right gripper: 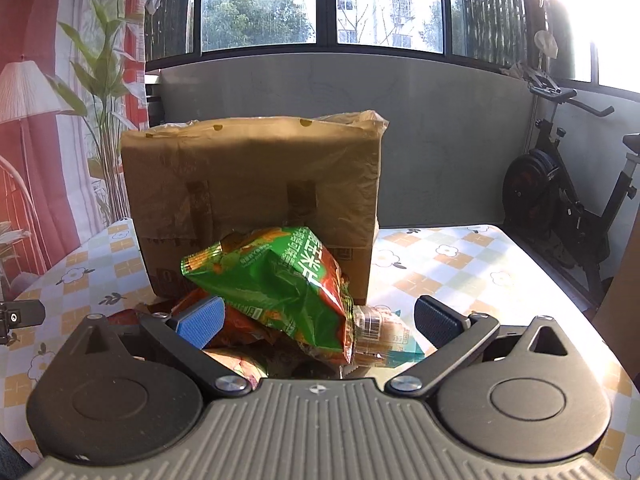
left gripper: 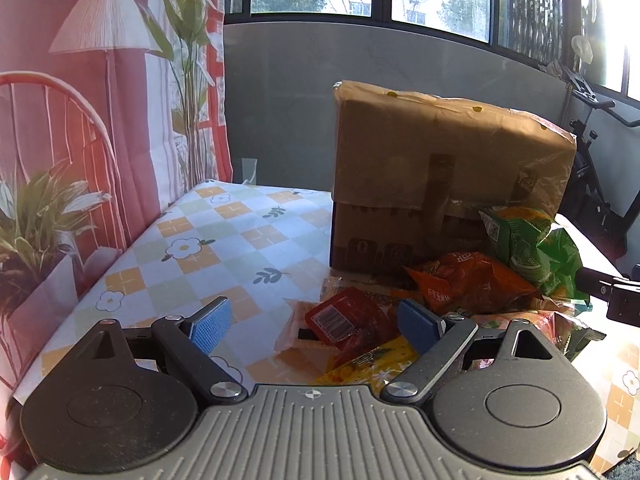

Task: Organize snacks
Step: 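Lower the left gripper onto the yellow chip bag and close on it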

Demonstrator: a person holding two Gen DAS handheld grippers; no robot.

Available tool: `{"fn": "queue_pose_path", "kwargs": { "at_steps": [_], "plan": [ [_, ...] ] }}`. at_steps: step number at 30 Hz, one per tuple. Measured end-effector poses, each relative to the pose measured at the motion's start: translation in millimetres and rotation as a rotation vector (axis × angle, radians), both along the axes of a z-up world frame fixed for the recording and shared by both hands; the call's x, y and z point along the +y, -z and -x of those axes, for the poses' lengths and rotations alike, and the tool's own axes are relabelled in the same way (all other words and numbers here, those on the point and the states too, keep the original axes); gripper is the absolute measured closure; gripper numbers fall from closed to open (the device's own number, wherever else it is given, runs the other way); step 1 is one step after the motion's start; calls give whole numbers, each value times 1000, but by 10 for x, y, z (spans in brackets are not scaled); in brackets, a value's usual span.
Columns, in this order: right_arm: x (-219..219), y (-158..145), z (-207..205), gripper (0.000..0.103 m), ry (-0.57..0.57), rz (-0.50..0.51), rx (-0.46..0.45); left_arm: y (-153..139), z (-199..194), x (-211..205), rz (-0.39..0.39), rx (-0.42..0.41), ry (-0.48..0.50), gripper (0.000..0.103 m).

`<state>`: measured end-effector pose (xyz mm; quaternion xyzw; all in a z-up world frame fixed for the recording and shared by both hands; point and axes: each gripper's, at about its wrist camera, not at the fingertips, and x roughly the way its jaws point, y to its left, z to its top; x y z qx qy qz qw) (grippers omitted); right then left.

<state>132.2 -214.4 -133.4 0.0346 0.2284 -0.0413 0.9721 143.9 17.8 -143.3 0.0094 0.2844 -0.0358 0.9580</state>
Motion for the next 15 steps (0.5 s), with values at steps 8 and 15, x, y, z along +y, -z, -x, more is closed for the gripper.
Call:
{"fn": "queue_pose_path", "kwargs": {
  "at_steps": [8,15],
  "plan": [
    [13,127,-32,0,-33,-6,43,250,-88,-178,-25,93,60,12],
    [88,178,-69,0,-67,2,68,508,-95,-307,-63,221,121,8]
  ]
}}
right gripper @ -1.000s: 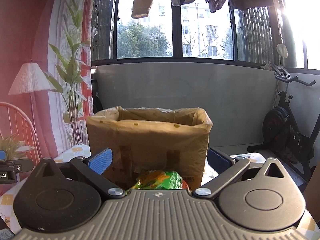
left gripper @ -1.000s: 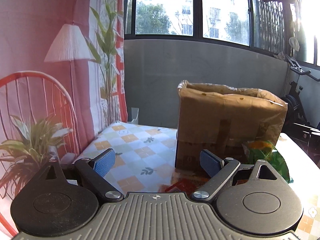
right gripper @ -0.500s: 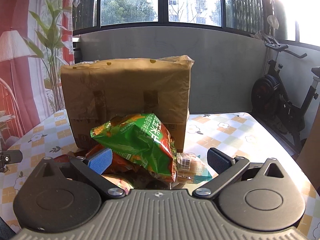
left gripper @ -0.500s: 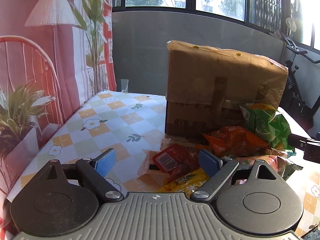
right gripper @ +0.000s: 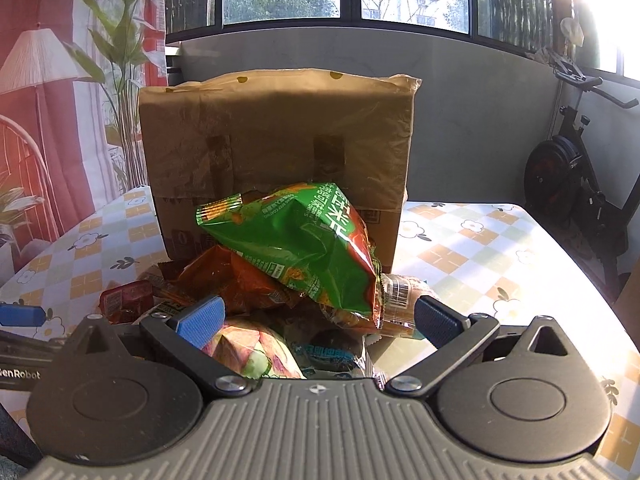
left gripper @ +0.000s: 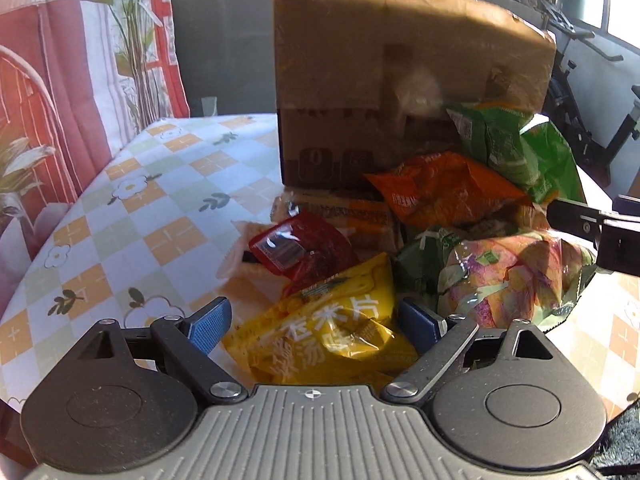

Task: Organize snacks
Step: 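Lower the left gripper onto the yellow chip bag and close on it, then close the right gripper on the green cucumber chip bag while left holds yellow bag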

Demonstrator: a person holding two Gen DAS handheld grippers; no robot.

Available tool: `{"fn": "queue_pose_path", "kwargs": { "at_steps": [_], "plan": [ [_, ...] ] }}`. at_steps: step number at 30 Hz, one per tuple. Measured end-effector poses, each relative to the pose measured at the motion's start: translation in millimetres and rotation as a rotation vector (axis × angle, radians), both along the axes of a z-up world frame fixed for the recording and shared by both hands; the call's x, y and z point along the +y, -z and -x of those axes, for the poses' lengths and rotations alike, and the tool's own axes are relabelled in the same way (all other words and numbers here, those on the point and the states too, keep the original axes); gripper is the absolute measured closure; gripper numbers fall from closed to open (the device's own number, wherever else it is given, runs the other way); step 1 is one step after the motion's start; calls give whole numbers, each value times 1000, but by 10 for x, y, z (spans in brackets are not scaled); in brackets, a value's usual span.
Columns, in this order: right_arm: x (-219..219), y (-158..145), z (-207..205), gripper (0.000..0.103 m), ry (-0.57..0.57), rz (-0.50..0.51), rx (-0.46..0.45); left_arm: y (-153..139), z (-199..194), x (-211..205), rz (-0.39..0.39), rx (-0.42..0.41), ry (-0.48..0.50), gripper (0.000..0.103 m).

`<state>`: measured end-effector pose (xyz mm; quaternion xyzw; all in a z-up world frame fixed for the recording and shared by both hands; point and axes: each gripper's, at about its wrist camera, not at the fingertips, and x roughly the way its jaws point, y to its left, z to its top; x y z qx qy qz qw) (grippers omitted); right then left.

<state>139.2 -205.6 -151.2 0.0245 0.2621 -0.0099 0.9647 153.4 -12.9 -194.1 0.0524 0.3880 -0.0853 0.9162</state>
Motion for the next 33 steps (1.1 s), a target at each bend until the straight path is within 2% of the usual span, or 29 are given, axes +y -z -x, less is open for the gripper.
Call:
{"fn": "queue_pose_path", "kwargs": {
  "at_steps": [10,11,12,13,16,23,27,33],
  "plan": [
    [229,30,13,0,-108,20,54,155,-27,177,6,120,-46,7],
    [263,45,-8,0,-119,14,66,167,-32,175,1,133,-50,8],
    [298,57,-21,0,-134,11,71,173,-32,170,-1,138,-51,16],
    [333,67,-35,0,-147,12,75,169,-27,173,0,135,-48,26],
    [419,75,-83,0,-178,17,83,122,0,209,-27,96,-72,29],
    [491,115,-158,0,-201,-11,106,-72,42,466,14,15,-169,30],
    [439,171,-169,1,-185,-68,133,-101,53,504,42,1,-167,30],
    [359,306,-216,1,-171,-171,215,-89,65,488,40,-14,-154,30]
  ]
}}
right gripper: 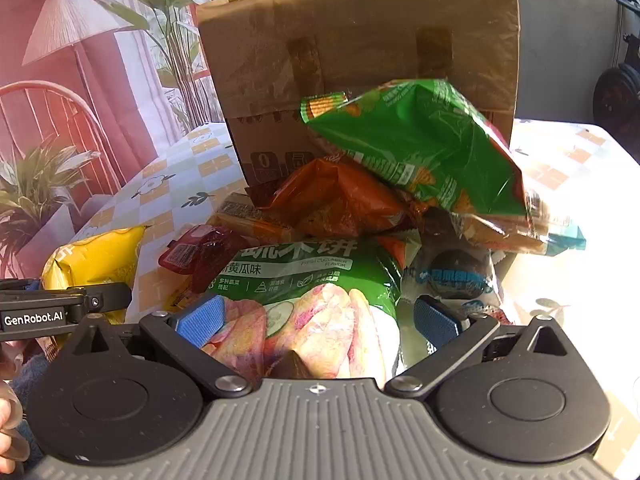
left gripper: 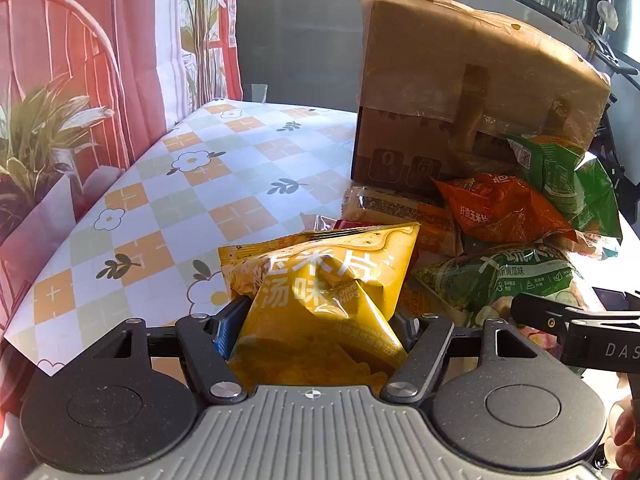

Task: Organize snacks
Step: 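Close the right gripper on the green cucumber chip bag while left holds yellow bag, then lift both held bags and carry them over the cardboard box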

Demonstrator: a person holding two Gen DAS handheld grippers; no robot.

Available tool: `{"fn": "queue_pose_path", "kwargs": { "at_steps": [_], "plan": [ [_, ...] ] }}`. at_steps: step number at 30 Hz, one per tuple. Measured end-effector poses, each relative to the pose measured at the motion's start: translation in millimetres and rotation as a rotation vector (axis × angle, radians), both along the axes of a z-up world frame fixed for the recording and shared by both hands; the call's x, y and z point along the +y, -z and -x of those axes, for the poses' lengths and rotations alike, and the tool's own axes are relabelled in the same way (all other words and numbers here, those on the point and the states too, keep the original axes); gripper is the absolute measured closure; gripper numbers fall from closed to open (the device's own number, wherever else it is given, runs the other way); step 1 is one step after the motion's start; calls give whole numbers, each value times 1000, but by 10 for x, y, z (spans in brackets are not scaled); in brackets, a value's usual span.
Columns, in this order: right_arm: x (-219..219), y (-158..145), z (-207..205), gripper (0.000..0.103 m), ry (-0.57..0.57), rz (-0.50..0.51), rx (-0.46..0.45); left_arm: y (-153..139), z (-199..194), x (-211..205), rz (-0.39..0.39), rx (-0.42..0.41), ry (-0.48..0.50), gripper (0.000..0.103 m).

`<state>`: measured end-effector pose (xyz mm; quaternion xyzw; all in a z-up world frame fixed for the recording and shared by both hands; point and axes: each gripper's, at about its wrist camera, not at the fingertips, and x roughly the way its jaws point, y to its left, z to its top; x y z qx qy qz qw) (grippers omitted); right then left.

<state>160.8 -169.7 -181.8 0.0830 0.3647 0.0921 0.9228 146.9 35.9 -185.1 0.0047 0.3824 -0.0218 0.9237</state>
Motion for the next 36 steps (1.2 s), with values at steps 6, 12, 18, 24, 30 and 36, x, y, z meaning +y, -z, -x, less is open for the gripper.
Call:
{"fn": "queue_pose_path", "kwargs": {
  "at_steps": [6,12,18,24,30,36],
  "plan": [
    [-48,79,4,0,-12,-69,50,-1,22,8,3,-9,8,30],
    [-29,62,76,14,-45,-100,55,-27,75,10,-4,-21,3,30],
    [24,-52,200,30,-85,-79,29,-88,161,3,6,-44,1,30],
    [0,-135,342,39,-89,-103,12,-183,274,-25,6,-76,-2,30],
    [-11,-248,447,43,-88,-116,-28,-276,381,34,24,-121,-24,30],
    [4,-387,559,45,-109,-110,-112,-321,379,116,55,-136,-41,30]
  ]
}}
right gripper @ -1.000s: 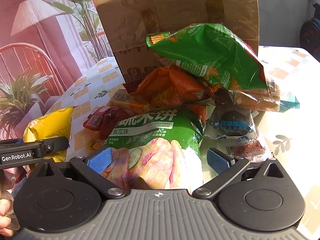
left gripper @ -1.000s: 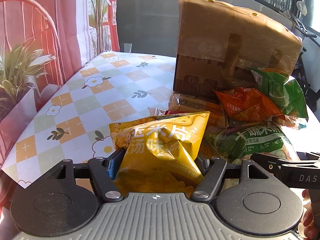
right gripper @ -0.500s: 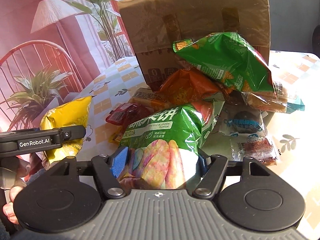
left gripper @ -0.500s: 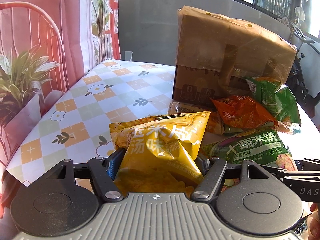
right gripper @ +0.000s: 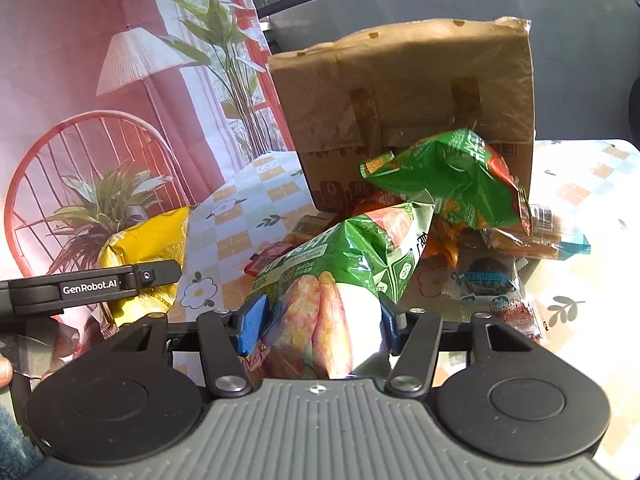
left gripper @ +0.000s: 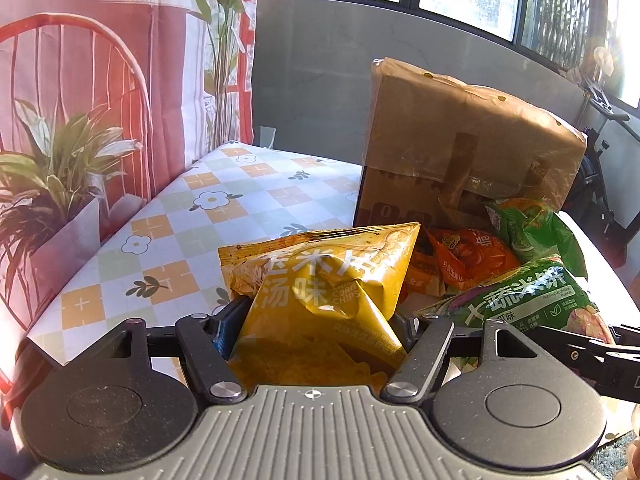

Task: Organize snacks
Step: 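Lift both held bags and carry them over the cardboard box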

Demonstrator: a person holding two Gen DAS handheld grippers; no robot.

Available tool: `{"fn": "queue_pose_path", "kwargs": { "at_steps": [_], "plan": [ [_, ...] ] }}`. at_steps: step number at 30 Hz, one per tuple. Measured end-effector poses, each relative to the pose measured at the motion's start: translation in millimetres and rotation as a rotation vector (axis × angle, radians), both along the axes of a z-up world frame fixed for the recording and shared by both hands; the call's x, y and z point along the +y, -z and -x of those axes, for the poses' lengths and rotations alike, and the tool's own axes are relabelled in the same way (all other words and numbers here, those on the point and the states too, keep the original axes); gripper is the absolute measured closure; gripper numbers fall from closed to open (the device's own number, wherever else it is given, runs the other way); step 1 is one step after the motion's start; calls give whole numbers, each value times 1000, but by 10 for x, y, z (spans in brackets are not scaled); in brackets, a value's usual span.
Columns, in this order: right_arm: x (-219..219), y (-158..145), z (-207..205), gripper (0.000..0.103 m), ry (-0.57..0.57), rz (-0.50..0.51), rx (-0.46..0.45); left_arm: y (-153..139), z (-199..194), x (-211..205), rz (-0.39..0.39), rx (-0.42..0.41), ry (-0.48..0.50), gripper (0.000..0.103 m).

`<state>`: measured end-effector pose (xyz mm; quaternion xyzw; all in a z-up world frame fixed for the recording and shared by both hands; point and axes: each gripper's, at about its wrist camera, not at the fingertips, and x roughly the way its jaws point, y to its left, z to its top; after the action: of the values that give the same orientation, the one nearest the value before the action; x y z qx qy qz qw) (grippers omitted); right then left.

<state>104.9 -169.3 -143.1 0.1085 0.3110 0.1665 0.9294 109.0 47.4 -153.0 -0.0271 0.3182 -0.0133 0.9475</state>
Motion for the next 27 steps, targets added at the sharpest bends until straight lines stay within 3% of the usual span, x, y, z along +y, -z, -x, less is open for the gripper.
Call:
{"fn": "queue_pose_path", "kwargs": {
  "at_steps": [7,15,21,27],
  "plan": [
    [70,-125,42,45,-50,6,-89,-116,37,31,-27,-51,3,30],
    [-237,-613,100,45,18,-46,-284,-592,-39,-60,-92,-194,38,30],
    [-422,-925,22,45,65,17,-401,-918,-210,-143,-110,-272,56,30],
    [-604,-988,-139,45,123,84,-438,-971,-477,-258,-120,-279,75,30]
  ]
}}
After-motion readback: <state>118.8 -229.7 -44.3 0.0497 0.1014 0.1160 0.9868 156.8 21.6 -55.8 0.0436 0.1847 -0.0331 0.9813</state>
